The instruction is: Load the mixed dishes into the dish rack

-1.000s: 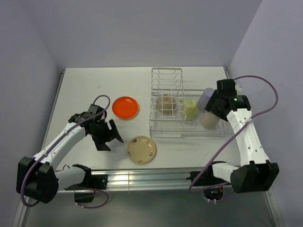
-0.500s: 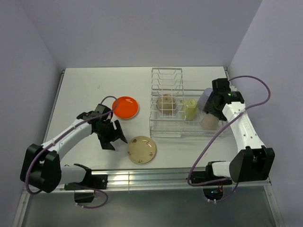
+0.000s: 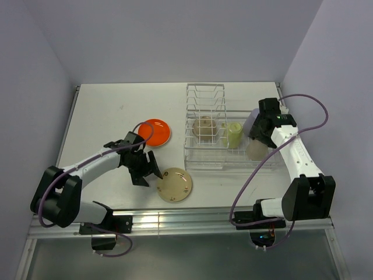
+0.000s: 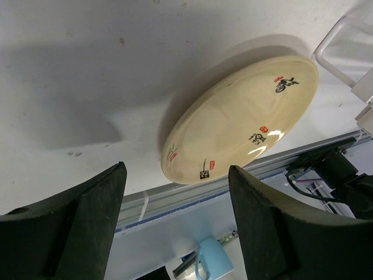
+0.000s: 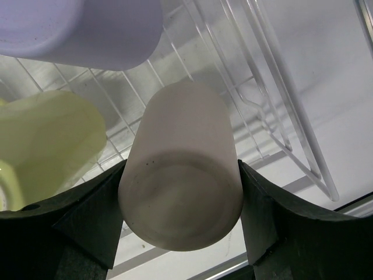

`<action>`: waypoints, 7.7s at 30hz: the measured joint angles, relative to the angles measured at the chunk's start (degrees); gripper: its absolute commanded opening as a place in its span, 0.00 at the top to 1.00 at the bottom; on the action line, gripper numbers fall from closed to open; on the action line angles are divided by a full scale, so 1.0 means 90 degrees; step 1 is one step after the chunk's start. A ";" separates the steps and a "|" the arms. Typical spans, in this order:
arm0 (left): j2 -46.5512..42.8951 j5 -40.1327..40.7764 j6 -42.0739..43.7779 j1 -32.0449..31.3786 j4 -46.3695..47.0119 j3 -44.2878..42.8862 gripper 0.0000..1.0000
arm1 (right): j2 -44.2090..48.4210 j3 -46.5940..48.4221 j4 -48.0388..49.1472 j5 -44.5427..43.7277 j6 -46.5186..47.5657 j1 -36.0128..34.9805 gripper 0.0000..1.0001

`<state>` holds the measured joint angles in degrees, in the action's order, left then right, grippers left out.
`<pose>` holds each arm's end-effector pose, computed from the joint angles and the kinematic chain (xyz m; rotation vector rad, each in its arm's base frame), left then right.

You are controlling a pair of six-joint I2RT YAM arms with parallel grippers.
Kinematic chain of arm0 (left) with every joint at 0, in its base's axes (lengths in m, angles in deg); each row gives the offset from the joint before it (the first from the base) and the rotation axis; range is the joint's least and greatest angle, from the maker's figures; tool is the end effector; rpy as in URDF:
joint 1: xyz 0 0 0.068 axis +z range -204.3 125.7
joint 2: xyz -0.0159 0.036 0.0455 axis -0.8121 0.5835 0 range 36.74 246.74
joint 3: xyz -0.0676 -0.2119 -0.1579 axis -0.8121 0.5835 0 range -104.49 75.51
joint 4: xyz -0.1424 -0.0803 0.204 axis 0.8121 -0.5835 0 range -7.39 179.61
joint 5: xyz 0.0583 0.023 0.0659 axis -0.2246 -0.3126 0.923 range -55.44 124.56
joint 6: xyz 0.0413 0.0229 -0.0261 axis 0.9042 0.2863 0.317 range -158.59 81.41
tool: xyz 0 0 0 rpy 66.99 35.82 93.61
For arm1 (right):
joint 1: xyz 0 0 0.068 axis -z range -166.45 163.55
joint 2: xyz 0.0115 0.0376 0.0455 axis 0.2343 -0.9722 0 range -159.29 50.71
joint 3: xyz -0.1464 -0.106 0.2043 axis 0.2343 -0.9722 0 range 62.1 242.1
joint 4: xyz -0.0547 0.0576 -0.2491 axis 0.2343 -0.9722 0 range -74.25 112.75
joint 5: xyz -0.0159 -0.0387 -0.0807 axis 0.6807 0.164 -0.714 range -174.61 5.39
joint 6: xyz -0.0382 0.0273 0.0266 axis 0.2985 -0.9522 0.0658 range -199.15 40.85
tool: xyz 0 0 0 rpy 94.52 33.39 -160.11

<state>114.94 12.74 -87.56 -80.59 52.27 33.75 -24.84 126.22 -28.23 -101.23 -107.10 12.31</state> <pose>0.1991 -0.1131 0.1718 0.5168 -3.0019 0.7297 0.2563 -0.0046 0.2835 0.6907 2.5062 -0.2067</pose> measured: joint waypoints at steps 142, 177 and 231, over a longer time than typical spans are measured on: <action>-0.2288 0.0457 -0.0476 -0.0780 -0.1438 -0.5064 0.01 | 0.0736 0.2679 0.2089 0.6261 0.0486 -0.3810 1.00; -0.2351 0.0908 -0.0629 -0.0777 -0.2091 -0.4248 0.05 | -0.1608 0.4014 0.2943 0.7492 0.7808 -0.0680 1.00; -0.1982 0.0245 -0.0425 0.0357 -0.1906 -0.3733 0.01 | -0.2475 0.4170 0.2327 0.8087 0.8204 -0.0806 0.46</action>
<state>97.10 14.94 -91.39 -77.37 35.11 0.15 -47.11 163.74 -7.29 -28.45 -33.27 5.06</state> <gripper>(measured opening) 0.991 0.446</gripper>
